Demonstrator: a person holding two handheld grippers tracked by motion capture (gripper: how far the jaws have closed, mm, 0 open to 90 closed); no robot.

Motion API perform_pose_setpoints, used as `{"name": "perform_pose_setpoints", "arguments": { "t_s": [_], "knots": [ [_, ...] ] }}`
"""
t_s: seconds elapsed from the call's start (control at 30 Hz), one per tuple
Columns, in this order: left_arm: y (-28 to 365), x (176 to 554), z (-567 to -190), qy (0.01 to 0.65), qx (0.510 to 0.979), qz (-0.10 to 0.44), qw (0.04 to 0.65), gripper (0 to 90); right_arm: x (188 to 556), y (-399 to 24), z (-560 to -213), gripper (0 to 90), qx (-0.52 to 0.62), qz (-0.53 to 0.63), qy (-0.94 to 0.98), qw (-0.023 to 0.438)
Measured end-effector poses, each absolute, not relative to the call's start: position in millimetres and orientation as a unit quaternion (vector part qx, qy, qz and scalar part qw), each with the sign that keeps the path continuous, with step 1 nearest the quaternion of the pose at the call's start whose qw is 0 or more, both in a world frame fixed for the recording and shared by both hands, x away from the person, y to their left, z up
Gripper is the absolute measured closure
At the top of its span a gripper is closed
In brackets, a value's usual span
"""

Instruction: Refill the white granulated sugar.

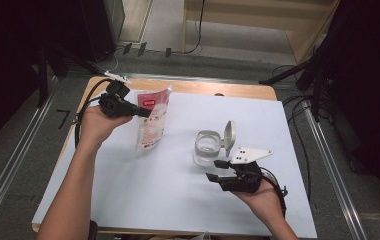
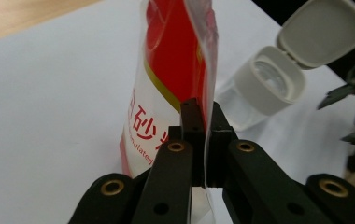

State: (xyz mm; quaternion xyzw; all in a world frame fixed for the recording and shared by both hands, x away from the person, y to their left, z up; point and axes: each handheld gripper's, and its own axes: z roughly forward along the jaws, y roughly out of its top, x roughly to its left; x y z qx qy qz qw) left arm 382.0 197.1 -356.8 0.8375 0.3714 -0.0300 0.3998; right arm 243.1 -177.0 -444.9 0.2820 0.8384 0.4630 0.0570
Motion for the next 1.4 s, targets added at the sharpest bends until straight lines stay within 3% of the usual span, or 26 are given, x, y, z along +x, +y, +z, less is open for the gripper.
{"name": "perform_pose_setpoints", "arguments": {
  "t_s": [0.2, 0.43, 0.73, 1.4],
  "knots": [
    [193, 372, -342, 0.349, 0.831, -0.051, 0.431, 90.0, 241, -163, -439, 49.0, 0.276, 0.469, 0.836, 0.063],
    [184, 359, -325, 0.330, 0.839, -0.036, 0.430, 90.0, 244, -149, -437, 49.1, 0.278, 0.477, 0.831, 0.063],
    [182, 346, -311, 0.311, 0.841, -0.058, 0.440, 90.0, 247, -119, -438, 47.9, 0.267, 0.491, 0.828, 0.044],
    [175, 329, -298, 0.283, 0.849, -0.062, 0.441, 90.0, 269, -57, -480, 50.2, 0.282, 0.476, 0.833, 0.020]
  ]
}}
